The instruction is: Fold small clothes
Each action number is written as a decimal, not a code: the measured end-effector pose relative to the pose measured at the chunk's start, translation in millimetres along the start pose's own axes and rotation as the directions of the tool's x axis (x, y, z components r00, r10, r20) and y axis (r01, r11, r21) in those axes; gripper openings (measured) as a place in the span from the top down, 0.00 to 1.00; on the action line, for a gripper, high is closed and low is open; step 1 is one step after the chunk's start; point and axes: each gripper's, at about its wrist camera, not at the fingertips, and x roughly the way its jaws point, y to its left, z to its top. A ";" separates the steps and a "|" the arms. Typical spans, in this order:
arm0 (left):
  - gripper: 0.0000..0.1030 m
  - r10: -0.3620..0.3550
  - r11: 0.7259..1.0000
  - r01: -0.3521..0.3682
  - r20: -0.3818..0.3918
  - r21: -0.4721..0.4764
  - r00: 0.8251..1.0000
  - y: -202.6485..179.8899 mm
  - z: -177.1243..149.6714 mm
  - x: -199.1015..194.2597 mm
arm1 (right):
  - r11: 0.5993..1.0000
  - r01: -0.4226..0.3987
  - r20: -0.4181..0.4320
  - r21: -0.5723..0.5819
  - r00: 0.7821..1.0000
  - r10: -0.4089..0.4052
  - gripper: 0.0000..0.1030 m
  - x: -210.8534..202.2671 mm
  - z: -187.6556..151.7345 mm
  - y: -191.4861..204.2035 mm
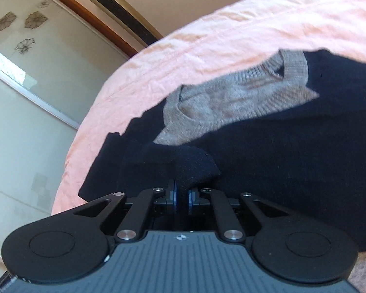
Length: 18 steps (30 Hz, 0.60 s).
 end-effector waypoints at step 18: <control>0.01 0.002 1.000 -0.001 -0.009 0.001 1.000 0.3 0.7 0.9 | 0.966 0.255 0.049 -0.028 0.966 -0.254 0.87 -77.3 24.1 -102.9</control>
